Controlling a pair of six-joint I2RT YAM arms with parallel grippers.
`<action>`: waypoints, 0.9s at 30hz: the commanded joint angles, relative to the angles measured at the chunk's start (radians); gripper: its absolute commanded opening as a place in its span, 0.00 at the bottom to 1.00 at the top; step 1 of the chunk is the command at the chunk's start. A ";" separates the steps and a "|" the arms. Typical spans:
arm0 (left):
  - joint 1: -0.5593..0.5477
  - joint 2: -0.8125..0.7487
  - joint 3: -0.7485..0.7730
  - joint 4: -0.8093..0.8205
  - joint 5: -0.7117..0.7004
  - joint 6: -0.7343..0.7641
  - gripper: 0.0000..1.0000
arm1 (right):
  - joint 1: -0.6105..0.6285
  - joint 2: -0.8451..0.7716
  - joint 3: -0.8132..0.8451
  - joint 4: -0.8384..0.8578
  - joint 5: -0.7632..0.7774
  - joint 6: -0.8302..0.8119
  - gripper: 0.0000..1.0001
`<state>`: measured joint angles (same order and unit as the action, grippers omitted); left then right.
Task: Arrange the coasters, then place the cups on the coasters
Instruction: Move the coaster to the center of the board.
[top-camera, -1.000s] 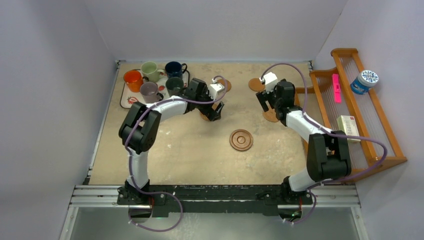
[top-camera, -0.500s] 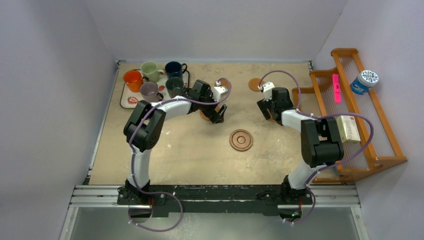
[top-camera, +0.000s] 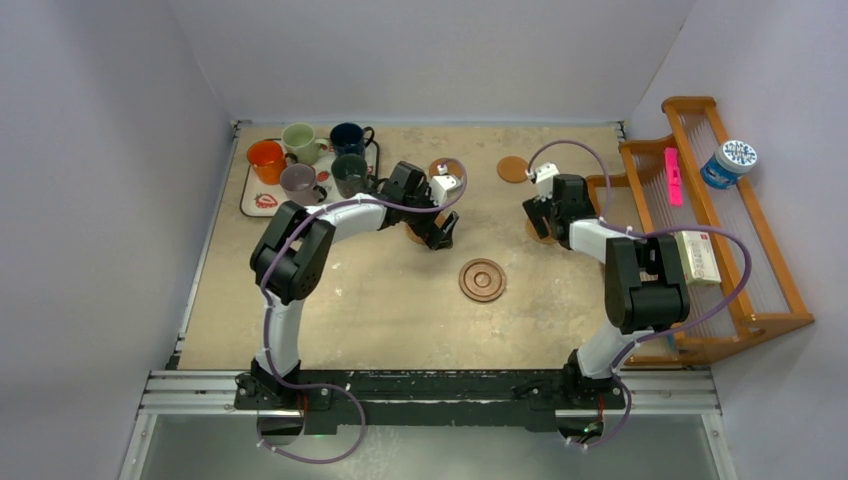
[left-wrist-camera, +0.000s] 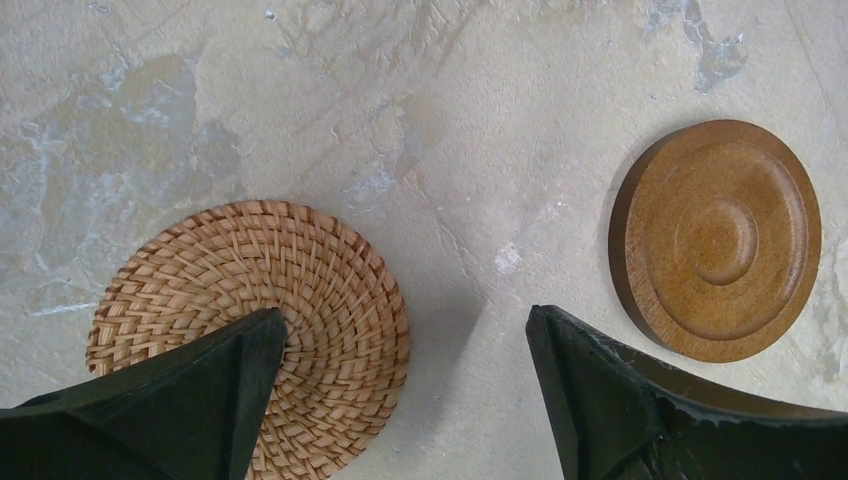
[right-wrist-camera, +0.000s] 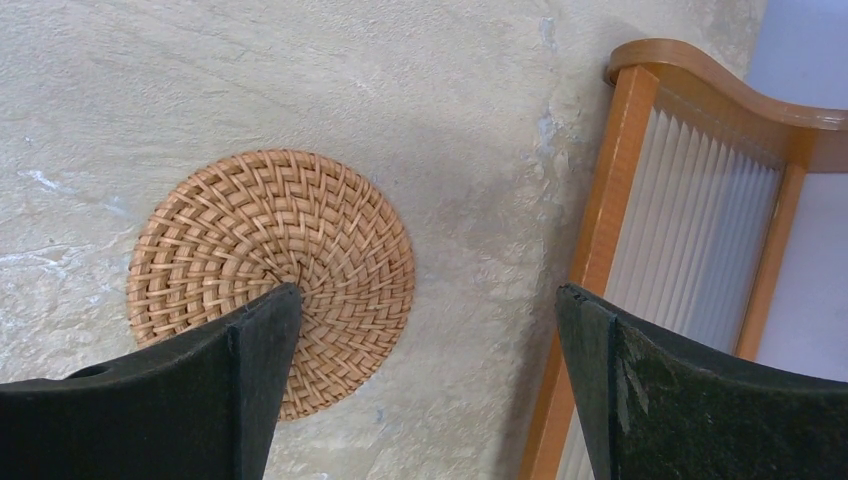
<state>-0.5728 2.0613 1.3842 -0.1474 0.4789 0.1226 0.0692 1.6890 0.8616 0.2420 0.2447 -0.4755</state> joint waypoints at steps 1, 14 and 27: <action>-0.015 0.028 0.019 -0.033 0.056 -0.024 0.98 | -0.003 0.006 -0.018 -0.001 -0.024 -0.023 0.99; -0.017 0.001 0.028 -0.040 0.058 -0.029 0.98 | -0.002 -0.035 -0.069 -0.079 -0.062 -0.074 0.99; -0.018 -0.064 0.032 -0.039 0.004 -0.011 0.99 | 0.000 -0.079 -0.084 -0.136 -0.109 -0.098 0.99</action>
<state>-0.5831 2.0598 1.3895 -0.1608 0.4892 0.1154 0.0669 1.6310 0.8070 0.2100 0.1635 -0.5591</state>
